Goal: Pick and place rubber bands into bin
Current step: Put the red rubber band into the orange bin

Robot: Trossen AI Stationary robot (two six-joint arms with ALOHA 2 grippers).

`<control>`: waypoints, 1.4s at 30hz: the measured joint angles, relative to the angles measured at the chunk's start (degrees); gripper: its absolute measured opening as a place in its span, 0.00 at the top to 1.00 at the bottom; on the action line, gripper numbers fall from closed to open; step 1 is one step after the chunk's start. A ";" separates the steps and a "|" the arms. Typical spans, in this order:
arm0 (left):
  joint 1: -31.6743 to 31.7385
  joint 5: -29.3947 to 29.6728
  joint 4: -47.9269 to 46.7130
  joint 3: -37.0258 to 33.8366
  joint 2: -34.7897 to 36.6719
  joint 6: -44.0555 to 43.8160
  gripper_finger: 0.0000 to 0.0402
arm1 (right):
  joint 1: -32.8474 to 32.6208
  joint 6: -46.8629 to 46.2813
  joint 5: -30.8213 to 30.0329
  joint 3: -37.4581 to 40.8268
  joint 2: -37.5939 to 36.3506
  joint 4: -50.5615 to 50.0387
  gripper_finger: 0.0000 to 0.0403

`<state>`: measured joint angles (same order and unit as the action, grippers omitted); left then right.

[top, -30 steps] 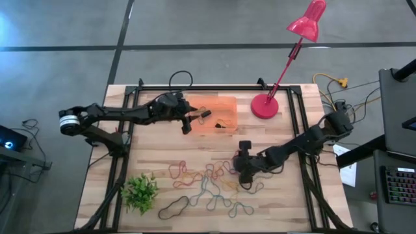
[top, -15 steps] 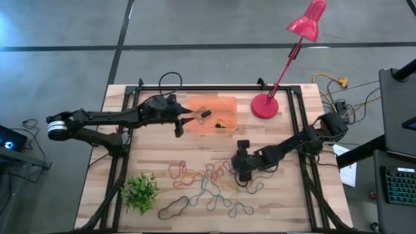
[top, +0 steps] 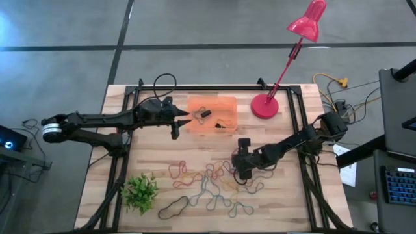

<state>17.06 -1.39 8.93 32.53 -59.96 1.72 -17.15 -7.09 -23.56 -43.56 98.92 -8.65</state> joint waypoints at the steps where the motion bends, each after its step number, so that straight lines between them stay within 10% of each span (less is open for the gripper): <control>1: 0.00 0.00 0.00 -0.20 0.14 -0.06 0.66 | 0.00 0.04 0.11 -0.08 -0.16 -0.06 0.98; 18: -1.73 0.06 0.06 -0.59 0.04 -1.38 0.66 | 1.27 10.30 -3.86 -3.44 -11.91 0.14 0.98; 29: -5.91 0.00 0.07 -0.74 -0.62 -1.36 0.66 | 14.67 26.36 -6.60 -11.42 -13.64 0.64 0.98; 42: -11.24 -3.79 -1.47 -1.07 -3.66 -1.32 0.66 | 33.28 29.88 11.14 -15.02 -13.28 3.94 0.98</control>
<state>5.82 -5.18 7.46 31.46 -63.62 0.39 16.13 22.79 -12.41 -58.59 85.65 -4.71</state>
